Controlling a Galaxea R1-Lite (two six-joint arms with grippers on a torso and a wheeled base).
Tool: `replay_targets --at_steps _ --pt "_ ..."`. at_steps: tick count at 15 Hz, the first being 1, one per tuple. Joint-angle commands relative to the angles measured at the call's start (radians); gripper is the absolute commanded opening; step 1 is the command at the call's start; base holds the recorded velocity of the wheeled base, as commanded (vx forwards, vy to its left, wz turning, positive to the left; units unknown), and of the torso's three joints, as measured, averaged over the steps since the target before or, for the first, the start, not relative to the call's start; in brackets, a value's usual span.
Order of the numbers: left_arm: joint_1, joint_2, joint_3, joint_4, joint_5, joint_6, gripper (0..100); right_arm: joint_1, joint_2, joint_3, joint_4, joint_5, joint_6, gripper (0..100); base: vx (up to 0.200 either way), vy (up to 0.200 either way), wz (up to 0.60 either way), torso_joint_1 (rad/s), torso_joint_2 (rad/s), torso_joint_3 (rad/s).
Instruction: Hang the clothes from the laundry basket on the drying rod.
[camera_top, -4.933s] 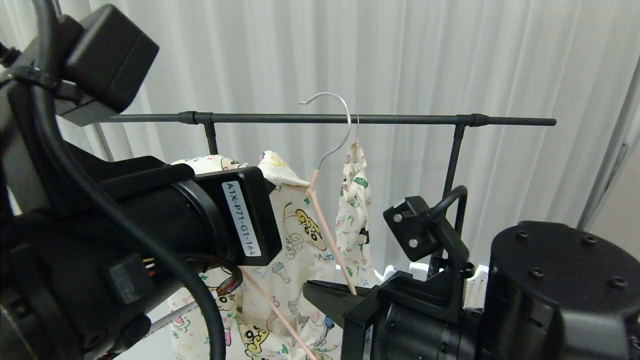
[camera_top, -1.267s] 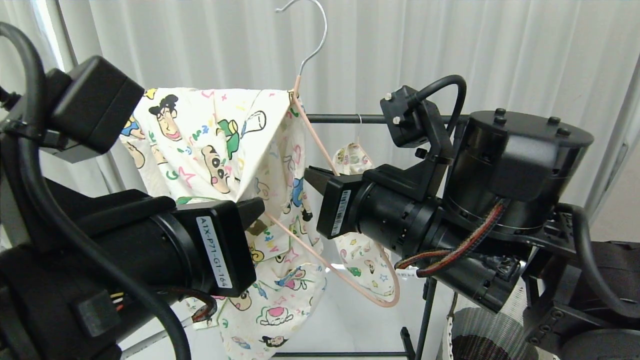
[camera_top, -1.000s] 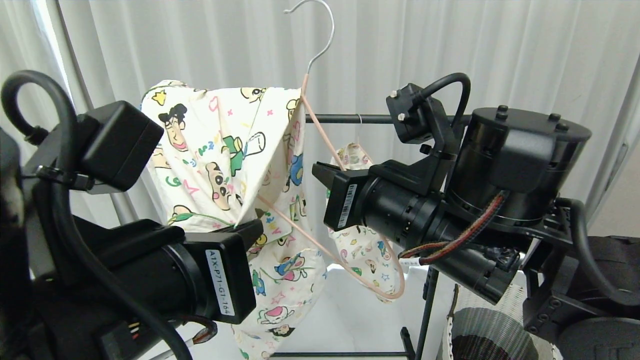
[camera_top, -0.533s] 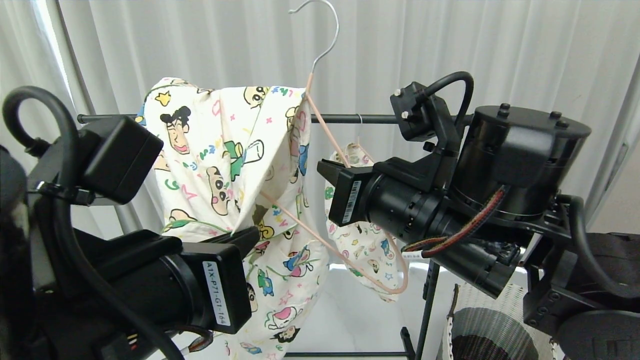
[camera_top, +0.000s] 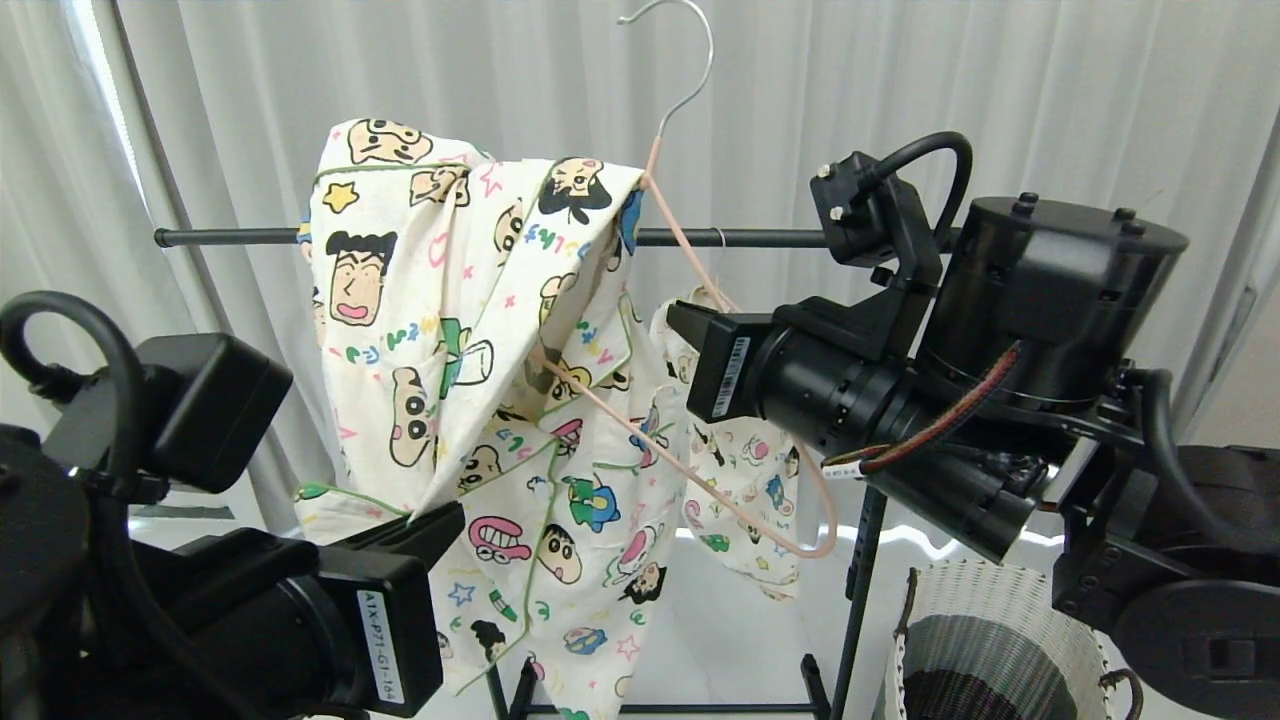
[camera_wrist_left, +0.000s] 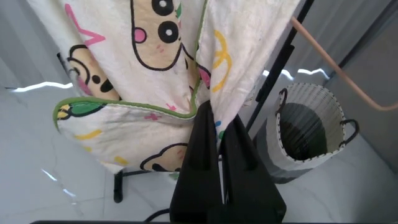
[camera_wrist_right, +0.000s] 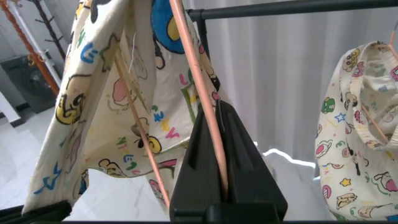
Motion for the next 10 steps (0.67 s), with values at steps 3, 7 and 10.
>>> replay_targets --at_steps 3,7,10 --pt "0.001 -0.006 0.022 0.001 0.001 0.0 0 -0.008 -0.003 0.0 -0.002 0.0 0.0 0 0.0 0.0 0.0 0.0 0.0 0.0" --pt "0.041 -0.004 0.031 -0.001 0.001 0.004 0 -0.012 -0.005 0.011 -0.002 -0.009 0.0 0 0.0 0.0 0.0 0.0 0.0 0.0" --pt "0.125 -0.004 -0.062 -0.005 0.001 0.057 0 -0.022 -0.029 0.078 -0.002 -0.017 -0.035 0 0.0 0.0 0.0 0.0 0.0 0.0"
